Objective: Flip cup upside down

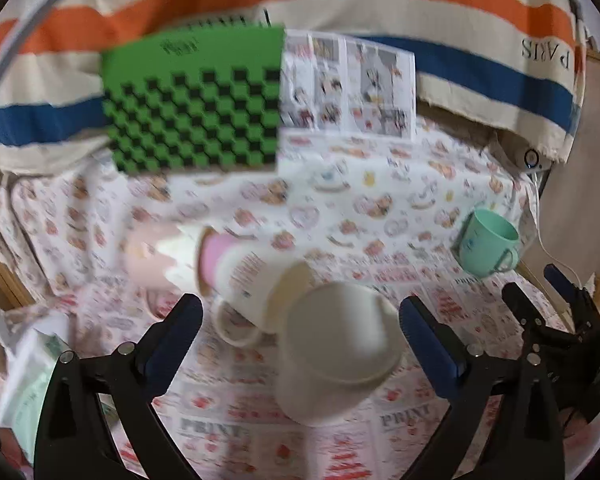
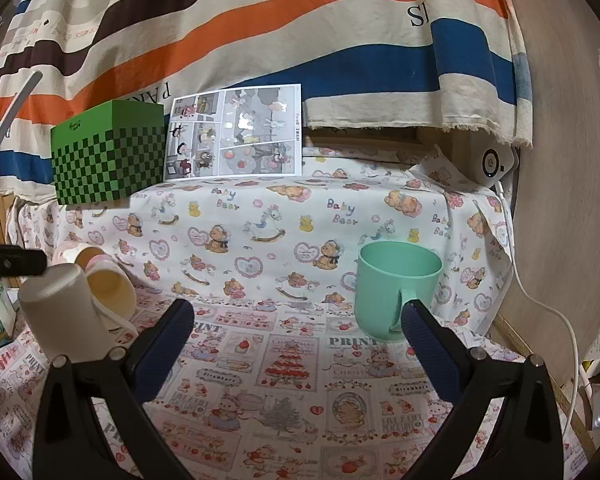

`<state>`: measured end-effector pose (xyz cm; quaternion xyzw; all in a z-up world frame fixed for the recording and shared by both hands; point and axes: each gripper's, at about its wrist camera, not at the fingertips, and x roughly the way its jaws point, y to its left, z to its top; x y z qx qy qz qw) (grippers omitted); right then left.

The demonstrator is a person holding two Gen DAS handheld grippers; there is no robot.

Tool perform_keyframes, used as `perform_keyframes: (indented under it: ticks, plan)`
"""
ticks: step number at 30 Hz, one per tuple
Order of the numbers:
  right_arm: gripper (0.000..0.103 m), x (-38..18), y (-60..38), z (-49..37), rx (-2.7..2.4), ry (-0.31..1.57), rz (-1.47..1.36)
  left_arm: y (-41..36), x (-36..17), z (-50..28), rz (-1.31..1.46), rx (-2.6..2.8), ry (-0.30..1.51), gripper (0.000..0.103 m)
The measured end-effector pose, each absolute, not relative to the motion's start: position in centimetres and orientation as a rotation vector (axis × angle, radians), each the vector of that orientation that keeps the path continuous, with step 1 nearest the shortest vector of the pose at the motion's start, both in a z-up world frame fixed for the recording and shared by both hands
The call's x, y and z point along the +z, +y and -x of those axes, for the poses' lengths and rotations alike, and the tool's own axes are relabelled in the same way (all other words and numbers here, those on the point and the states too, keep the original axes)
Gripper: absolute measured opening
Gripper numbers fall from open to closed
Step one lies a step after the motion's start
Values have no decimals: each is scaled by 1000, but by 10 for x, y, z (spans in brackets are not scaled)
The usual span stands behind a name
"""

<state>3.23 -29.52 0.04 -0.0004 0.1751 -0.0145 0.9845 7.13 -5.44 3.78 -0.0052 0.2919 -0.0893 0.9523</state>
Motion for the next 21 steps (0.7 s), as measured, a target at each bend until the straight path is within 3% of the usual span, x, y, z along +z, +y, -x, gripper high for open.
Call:
perform_keyframes:
  ticks: [9, 21]
  plan:
    - [103, 0, -295, -32, -30, 352, 1, -22, 34, -35, -29, -129, 402, 102]
    - [103, 1, -291, -32, -19, 353, 13, 15, 8, -11, 54, -68, 342, 102]
